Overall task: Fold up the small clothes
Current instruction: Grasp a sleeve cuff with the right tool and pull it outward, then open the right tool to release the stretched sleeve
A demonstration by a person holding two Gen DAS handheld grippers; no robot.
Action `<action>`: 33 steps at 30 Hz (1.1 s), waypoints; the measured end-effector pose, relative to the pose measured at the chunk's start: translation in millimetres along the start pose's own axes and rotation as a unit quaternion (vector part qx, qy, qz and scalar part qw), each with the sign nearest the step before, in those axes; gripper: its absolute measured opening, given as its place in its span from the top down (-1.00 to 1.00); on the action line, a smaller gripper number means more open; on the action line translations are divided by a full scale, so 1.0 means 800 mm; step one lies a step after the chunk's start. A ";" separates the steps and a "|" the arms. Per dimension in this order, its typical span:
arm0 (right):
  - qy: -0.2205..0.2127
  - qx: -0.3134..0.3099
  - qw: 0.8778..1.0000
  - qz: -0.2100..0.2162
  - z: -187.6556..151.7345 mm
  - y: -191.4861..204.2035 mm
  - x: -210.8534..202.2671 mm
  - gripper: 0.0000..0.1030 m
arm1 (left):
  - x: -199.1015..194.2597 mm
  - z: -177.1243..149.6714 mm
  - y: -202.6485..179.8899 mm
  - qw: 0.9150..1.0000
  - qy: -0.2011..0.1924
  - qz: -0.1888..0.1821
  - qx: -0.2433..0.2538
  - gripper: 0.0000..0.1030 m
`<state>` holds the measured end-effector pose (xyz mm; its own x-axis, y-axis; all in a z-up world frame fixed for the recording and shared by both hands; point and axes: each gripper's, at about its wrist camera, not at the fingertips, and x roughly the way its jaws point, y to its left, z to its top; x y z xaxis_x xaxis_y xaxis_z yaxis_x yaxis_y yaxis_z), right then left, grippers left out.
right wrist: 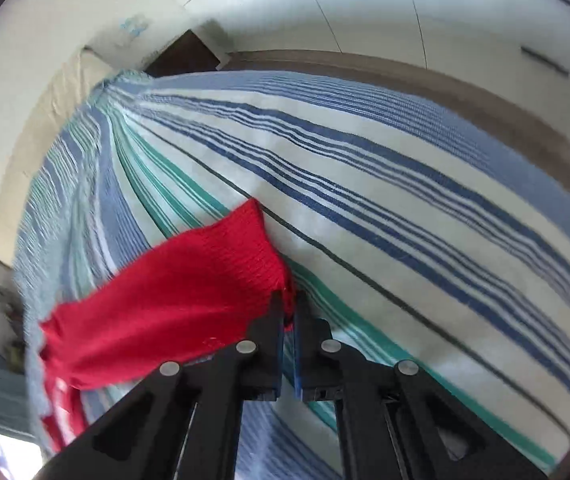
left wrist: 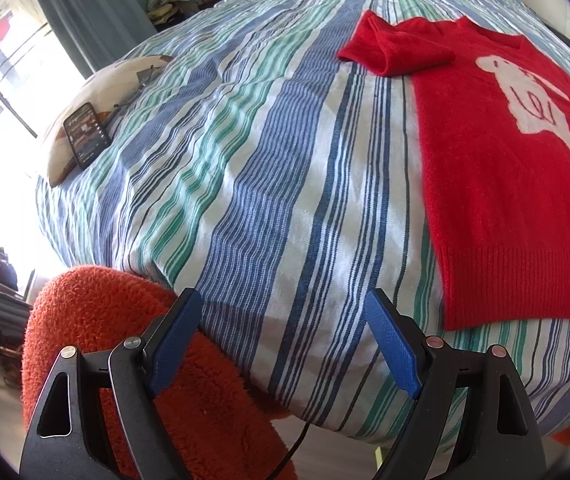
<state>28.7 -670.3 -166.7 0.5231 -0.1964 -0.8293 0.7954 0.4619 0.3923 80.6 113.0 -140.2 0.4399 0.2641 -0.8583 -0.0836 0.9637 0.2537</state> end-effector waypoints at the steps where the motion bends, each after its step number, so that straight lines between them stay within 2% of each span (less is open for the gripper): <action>1: -0.001 -0.005 1.000 -0.006 0.000 0.001 0.000 0.96 | 0.002 0.001 0.000 1.000 0.003 -0.001 -0.001 -0.66; 5: -0.003 -0.006 1.000 -0.022 -0.002 0.007 0.004 0.95 | 0.002 0.003 0.002 1.000 0.004 -0.005 -0.001 -0.65; 7: -0.004 -0.016 1.000 -0.019 -0.005 0.008 -0.002 0.78 | -0.001 0.006 0.008 1.000 0.001 -0.007 -0.003 -0.66; 9: -0.010 -0.014 1.000 -0.020 -0.013 0.001 -0.024 0.26 | -0.010 0.015 0.023 1.000 -0.003 -0.017 -0.018 -0.65; 11: -0.030 -0.027 0.998 -0.038 -0.020 0.003 -0.053 -0.74 | -0.032 0.032 0.045 0.998 -0.037 -0.028 -0.034 -0.65; 13: -0.063 -0.061 0.995 -0.050 -0.033 0.009 -0.093 -0.78 | -0.059 0.057 0.058 0.995 -0.086 -0.027 -0.034 -0.67; 15: -0.079 -0.098 0.991 -0.035 -0.050 0.023 -0.124 -0.78 | -0.085 0.096 0.066 0.988 -0.144 -0.035 -0.031 -0.76; 17: -0.092 -0.128 0.987 -0.014 -0.075 0.038 -0.154 -0.78 | -0.097 0.140 0.061 0.979 -0.189 -0.069 -0.017 -0.91; 18: -0.096 -0.142 0.985 0.003 -0.091 0.047 -0.169 -0.78 | -0.092 0.168 0.052 0.976 -0.195 -0.098 0.002 -0.91; 20: -0.098 -0.166 0.981 0.033 -0.121 0.068 -0.189 -0.79 | -0.063 0.224 0.027 0.971 -0.175 -0.162 0.037 -0.91; 22: -0.094 -0.200 0.974 0.060 -0.157 0.089 -0.203 -0.79 | -0.019 0.269 0.001 0.972 -0.130 -0.190 0.057 -0.91; 24: -0.083 -0.240 0.965 0.070 -0.192 0.106 -0.211 -0.79 | 0.036 0.304 -0.026 0.978 -0.069 -0.188 0.066 -0.83; 25: -0.078 -0.265 0.959 0.065 -0.210 0.113 -0.216 -0.79 | 0.058 0.314 -0.038 0.980 -0.046 -0.183 0.066 -0.68; 26: -0.074 -0.291 0.952 0.056 -0.228 0.119 -0.220 -0.79 | 0.077 0.321 -0.049 0.980 -0.026 -0.183 0.068 -0.63; 28: -0.074 -0.333 0.939 0.041 -0.262 0.119 -0.231 -0.79 | 0.104 0.325 -0.067 0.981 -0.009 -0.179 0.069 -0.60; 30: -0.065 -0.356 0.932 0.036 -0.286 0.121 -0.235 -0.79 | 0.125 0.330 -0.082 0.984 -0.003 -0.164 0.068 -0.57; 31: -0.063 -0.362 0.929 0.038 -0.294 0.123 -0.236 -0.79 | 0.132 0.330 -0.088 0.985 0.000 -0.160 0.066 -0.44; 33: -0.066 -0.381 0.922 0.032 -0.304 0.130 -0.235 -0.80 | 0.146 0.331 -0.097 0.984 0.019 -0.165 0.057 0.41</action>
<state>-61.6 -375.3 -66.4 0.6336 -0.2286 -0.7391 0.3420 0.9397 0.0025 375.5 58.2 -141.9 0.3924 -0.0601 -0.9178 0.1605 0.9870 0.0040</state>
